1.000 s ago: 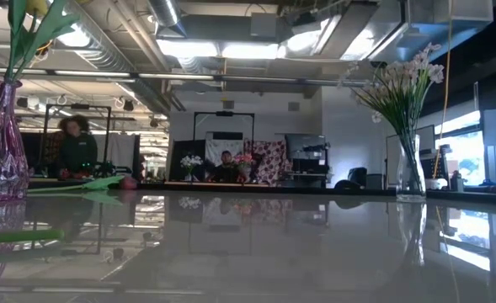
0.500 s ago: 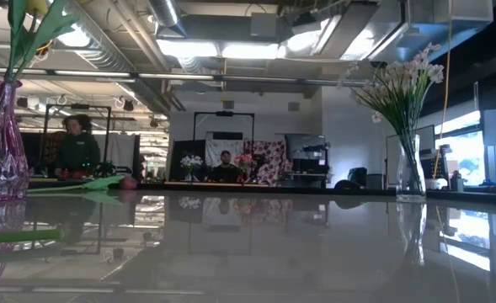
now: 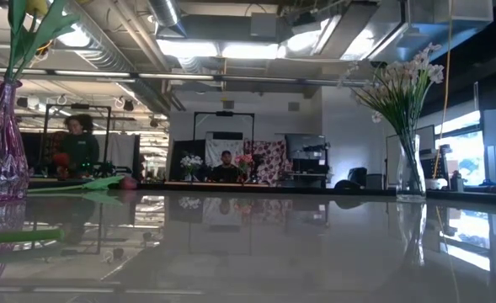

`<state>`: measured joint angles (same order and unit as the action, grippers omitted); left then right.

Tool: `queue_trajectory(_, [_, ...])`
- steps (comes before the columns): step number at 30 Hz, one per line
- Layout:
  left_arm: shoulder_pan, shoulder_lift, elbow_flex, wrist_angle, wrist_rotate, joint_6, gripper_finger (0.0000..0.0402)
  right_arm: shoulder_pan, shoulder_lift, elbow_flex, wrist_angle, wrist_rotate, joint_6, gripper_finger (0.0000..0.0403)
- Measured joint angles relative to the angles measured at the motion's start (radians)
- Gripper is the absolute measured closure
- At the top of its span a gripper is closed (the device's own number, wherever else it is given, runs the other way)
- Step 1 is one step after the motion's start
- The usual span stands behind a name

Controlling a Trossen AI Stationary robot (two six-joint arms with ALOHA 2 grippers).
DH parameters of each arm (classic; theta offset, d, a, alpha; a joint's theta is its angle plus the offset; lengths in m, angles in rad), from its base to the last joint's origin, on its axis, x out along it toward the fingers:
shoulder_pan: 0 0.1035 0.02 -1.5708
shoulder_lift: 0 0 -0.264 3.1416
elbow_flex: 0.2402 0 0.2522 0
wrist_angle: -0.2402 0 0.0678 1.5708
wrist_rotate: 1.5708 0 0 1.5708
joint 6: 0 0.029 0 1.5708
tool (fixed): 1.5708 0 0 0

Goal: Sort flowers into vase by color
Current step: Put the middle red tulip into the bottom transparent flower vase, then put the bottom red tulip into the bottom transparent flower vase

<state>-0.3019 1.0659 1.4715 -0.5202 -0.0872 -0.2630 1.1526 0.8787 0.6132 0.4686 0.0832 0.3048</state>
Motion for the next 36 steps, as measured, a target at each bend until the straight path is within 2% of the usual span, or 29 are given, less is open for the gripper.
queue_trajectory(8, [0.0,-0.009,0.0,-0.003,0.0,0.002,0.0194,0.0,-0.022,0.0,-0.091,-0.081,0.146,0.0281])
queue_trajectory(13, [0.0,-0.009,0.0,-0.014,0.0,0.003,0.0194,0.0,-0.073,0.0,-0.202,-0.128,0.328,0.0258])
queue_trajectory(19, [0.0,-0.009,0.0,-0.028,0.0,0.003,0.0194,0.0,-0.115,0.0,-0.355,-0.209,0.546,0.0251])
queue_trajectory(27, [0.0,-0.009,0.0,-0.053,-0.006,0.003,0.0194,-0.001,-0.166,0.0,-0.551,-0.223,0.572,0.0251])
queue_trajectory(36, [0.0,-0.002,-0.003,-0.059,-0.068,-0.038,0.0194,-0.001,-0.313,0.0,-0.799,-0.216,0.718,0.0251])
